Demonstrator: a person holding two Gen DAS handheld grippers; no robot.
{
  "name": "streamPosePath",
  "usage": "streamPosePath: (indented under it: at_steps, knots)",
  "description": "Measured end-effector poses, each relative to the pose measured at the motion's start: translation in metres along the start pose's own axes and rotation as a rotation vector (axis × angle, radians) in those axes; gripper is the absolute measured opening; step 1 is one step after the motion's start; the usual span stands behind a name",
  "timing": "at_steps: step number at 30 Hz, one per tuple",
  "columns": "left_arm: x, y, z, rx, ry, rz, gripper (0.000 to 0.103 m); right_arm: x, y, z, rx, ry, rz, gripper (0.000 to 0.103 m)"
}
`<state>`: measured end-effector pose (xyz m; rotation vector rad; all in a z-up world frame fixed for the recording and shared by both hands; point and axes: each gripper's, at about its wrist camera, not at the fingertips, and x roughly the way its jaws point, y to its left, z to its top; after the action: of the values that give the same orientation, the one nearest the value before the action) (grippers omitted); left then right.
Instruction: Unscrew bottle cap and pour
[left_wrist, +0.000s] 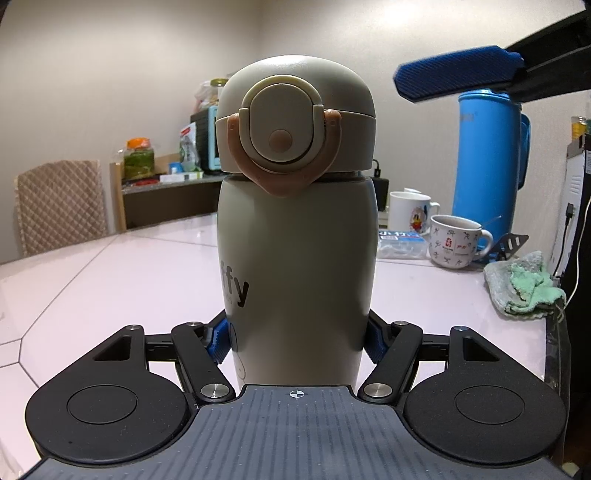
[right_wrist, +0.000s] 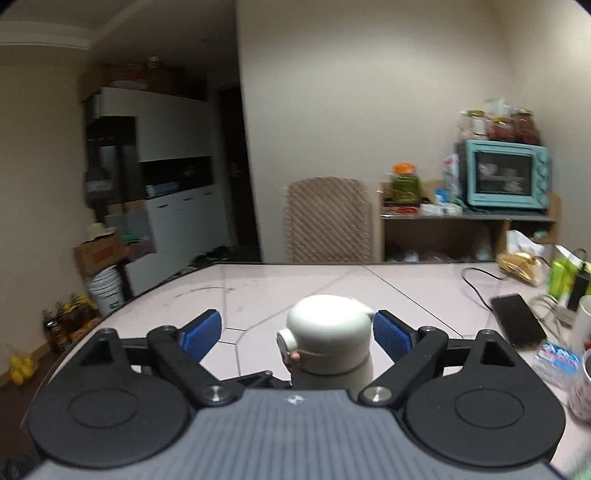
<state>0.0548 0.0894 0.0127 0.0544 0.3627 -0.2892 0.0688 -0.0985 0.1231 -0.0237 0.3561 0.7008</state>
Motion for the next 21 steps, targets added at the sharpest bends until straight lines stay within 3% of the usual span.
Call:
streamPosePath:
  at_steps: [15, 21]
  knots:
    - [0.002, -0.006, 0.0, -0.004, 0.001, 0.006, 0.072, 0.024, 0.013, 0.007, 0.015, 0.064, -0.156, 0.091]
    - [0.003, -0.008, 0.001, -0.003, 0.001, 0.007, 0.072, 0.037, 0.006, 0.004, 0.025, 0.085, -0.179, 0.09]
